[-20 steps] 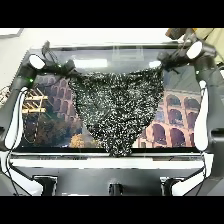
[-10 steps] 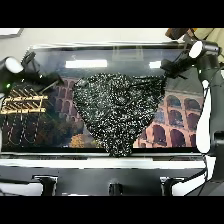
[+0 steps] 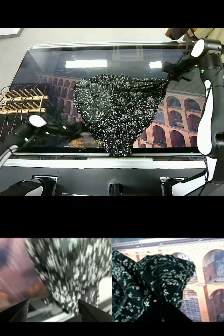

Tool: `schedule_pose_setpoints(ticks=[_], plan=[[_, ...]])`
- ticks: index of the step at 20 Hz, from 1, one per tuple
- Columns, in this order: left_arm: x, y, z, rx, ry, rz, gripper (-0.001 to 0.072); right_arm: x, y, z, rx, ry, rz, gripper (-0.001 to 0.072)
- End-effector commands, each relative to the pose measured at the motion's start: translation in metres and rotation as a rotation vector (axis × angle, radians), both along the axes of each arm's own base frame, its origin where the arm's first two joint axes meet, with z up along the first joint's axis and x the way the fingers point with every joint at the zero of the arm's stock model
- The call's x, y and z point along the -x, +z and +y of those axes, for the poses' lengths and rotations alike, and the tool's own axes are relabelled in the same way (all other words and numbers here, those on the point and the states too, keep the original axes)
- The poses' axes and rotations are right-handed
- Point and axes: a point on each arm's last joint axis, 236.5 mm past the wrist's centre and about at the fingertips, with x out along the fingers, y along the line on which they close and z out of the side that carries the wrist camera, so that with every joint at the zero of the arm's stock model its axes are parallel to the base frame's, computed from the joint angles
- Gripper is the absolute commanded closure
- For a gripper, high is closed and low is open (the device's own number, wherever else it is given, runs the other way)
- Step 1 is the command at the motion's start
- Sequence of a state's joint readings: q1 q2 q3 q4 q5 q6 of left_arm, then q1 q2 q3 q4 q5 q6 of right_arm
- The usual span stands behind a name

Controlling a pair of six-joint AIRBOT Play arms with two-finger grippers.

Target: Fold the clothes and pants, and hang the long-sleeved shirts on hangers.

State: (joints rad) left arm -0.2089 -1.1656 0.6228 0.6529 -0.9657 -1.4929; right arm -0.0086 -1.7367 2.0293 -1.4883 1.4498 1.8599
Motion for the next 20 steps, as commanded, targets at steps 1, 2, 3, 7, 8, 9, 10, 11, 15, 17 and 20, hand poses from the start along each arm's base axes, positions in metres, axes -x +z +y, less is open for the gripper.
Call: schedule_pose_setpoints(ticks=[1,2,3,7,8,9,10,11,15,17,20], plan=[[0.028,-0.019,-0.041,0.026,-0.015,-0.004,-0.0013,0.003,-0.001,0.000,0.002,0.003,0.015,0.0687],[0.029,-0.023,-0.049,0.030,-0.008,-0.001,-0.0013,0.004,-0.001,0.000,0.002,0.002,0.016,0.0687],[0.030,-0.028,-0.056,0.033,0.002,0.012,-0.0013,0.004,-0.001,0.000,0.002,0.003,0.017,0.0687],[0.026,-0.038,-0.078,0.058,0.035,0.027,0.0016,0.004,-0.001,0.000,0.002,0.002,0.018,0.0687],[0.024,-0.038,-0.082,0.058,0.027,0.021,0.0205,0.005,-0.002,0.000,0.001,0.002,0.021,0.0687],[0.021,-0.036,-0.084,0.061,0.027,0.017,0.0584,0.006,-0.002,0.000,-0.002,-0.005,0.026,0.0687],[0.014,-0.031,-0.083,0.068,0.035,0.001,0.0690,0.007,-0.003,0.000,-0.003,-0.009,0.032,0.0687],[0.004,-0.023,-0.080,0.082,0.043,-0.009,0.0691,0.007,-0.003,0.000,-0.005,-0.012,0.034,0.0687],[-0.084,0.065,-0.017,0.079,0.067,-0.204,0.0696,0.001,0.009,-0.004,0.008,-0.026,-0.018,0.0688],[-0.140,0.152,0.031,0.009,0.113,-0.423,0.0696,-0.007,0.043,-0.019,0.049,-0.080,-0.137,0.0688],[-0.174,0.312,0.084,-0.067,0.156,-0.764,0.0695,-0.009,0.135,-0.050,0.102,-0.226,-0.420,0.0689]])
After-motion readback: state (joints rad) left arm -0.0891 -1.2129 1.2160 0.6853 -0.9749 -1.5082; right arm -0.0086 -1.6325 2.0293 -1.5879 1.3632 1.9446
